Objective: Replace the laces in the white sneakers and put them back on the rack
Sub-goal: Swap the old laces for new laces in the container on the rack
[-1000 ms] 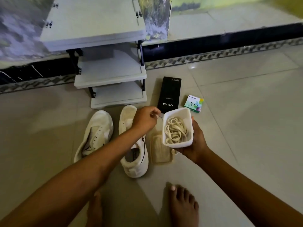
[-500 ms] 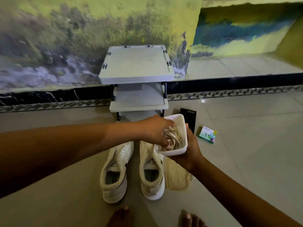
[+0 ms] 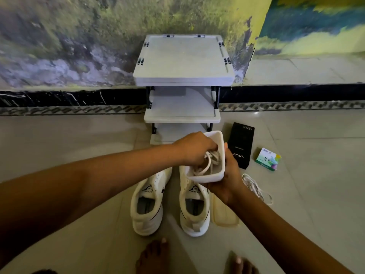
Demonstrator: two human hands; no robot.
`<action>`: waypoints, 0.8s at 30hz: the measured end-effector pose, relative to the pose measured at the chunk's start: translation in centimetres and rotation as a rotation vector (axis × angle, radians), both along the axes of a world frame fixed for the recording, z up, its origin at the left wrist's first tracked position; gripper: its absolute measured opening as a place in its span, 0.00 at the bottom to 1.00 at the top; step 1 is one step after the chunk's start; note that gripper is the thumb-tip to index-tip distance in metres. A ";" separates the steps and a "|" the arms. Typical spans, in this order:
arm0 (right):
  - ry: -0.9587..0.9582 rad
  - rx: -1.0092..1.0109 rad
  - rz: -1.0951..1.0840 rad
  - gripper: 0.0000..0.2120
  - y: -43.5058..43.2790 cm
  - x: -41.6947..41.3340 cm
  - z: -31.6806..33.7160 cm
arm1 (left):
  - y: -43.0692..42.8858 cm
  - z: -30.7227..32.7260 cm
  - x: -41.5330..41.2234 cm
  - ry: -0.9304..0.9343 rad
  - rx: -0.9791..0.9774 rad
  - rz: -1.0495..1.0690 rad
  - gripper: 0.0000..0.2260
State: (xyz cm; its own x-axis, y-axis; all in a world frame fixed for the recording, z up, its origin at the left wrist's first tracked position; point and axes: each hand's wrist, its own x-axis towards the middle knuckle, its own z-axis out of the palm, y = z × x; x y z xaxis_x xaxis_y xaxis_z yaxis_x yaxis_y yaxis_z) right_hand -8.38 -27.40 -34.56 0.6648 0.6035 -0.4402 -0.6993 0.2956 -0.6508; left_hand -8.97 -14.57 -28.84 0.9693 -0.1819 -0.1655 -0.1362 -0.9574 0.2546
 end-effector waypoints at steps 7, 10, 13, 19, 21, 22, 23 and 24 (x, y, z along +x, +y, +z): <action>-0.025 0.105 0.096 0.22 1.0 0.0 0.3 | 3.6 -17.0 -8.2 0.189 -0.238 0.475 0.24; -0.008 0.198 0.156 0.21 1.2 0.7 0.2 | -0.5 -27.0 -18.5 0.083 -0.190 0.699 0.27; -0.043 0.158 0.233 0.20 3.0 1.3 0.6 | 9.6 -6.9 -11.8 0.231 -0.594 0.694 0.10; -0.171 0.079 0.374 0.13 7.6 1.7 0.5 | 19.7 -2.7 -11.8 0.071 -0.569 0.759 0.07; -0.108 0.086 0.416 0.20 9.2 1.4 -0.2 | 20.9 -5.6 -13.2 0.169 -0.439 0.826 0.05; -0.087 0.097 0.437 0.23 9.9 1.2 -0.6 | 21.5 -6.6 -13.6 0.214 -0.362 0.832 0.04; -0.058 0.097 0.440 0.22 10.7 1.1 -1.3 | 22.1 -7.6 -13.9 0.242 -0.305 0.844 0.04; -0.036 0.104 0.455 0.21 11.3 0.7 -1.7 | 22.4 -8.2 -14.2 0.245 -0.263 0.859 0.04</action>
